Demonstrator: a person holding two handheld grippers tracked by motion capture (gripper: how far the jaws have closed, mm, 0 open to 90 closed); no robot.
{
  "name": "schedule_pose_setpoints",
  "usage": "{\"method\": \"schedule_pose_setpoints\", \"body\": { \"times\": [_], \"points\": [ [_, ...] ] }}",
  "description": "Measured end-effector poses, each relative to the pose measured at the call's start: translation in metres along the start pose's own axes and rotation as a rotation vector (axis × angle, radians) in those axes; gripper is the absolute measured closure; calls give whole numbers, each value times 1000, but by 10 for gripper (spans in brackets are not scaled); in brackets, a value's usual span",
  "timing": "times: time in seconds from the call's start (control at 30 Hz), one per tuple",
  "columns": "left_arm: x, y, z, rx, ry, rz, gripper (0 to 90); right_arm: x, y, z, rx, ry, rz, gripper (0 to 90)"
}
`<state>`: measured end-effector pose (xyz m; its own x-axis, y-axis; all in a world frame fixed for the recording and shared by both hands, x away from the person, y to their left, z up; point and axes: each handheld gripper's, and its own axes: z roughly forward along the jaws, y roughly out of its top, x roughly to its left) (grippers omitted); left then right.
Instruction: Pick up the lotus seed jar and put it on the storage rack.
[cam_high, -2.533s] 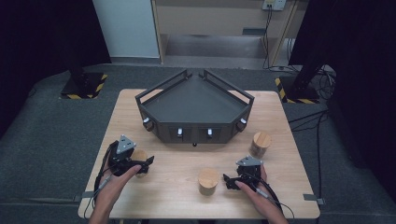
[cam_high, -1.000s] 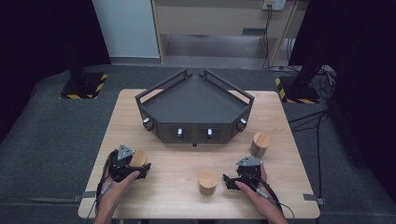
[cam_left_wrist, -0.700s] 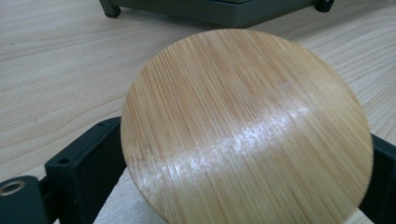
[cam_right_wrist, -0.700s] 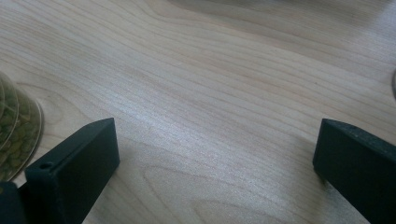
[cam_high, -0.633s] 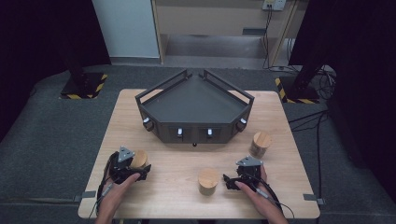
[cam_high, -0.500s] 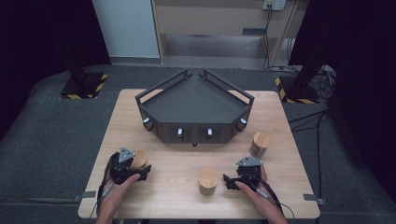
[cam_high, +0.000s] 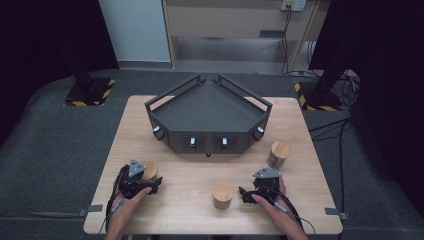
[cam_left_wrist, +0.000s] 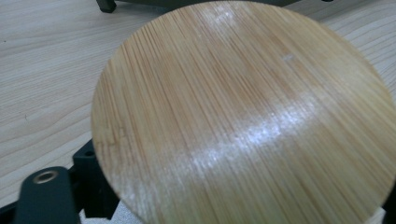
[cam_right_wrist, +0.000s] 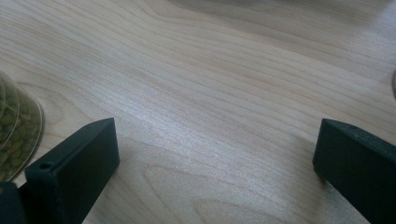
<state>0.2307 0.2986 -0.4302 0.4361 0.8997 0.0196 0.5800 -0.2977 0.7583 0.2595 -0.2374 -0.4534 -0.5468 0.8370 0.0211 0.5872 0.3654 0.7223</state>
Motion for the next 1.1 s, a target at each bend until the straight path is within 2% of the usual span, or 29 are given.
{"method": "schedule_pose_setpoints", "body": {
  "times": [0.07,0.13,0.37,0.57,0.87,1.1],
  "points": [
    [1,-2,0,-11,-2,-11,175,0,0,0,0,0,0,4],
    [-1,-2,1,-2,10,-13,214,0,0,0,0,0,-1,4],
    [-2,-3,1,-8,8,-10,244,0,0,0,0,0,0,5],
    [-6,0,-3,-22,3,14,245,0,0,0,0,0,0,5],
    [-10,17,-17,-43,-23,64,245,0,0,0,0,0,-1,5],
    [-8,25,-25,-41,-42,95,245,0,0,0,0,0,0,4]
  ]
}}
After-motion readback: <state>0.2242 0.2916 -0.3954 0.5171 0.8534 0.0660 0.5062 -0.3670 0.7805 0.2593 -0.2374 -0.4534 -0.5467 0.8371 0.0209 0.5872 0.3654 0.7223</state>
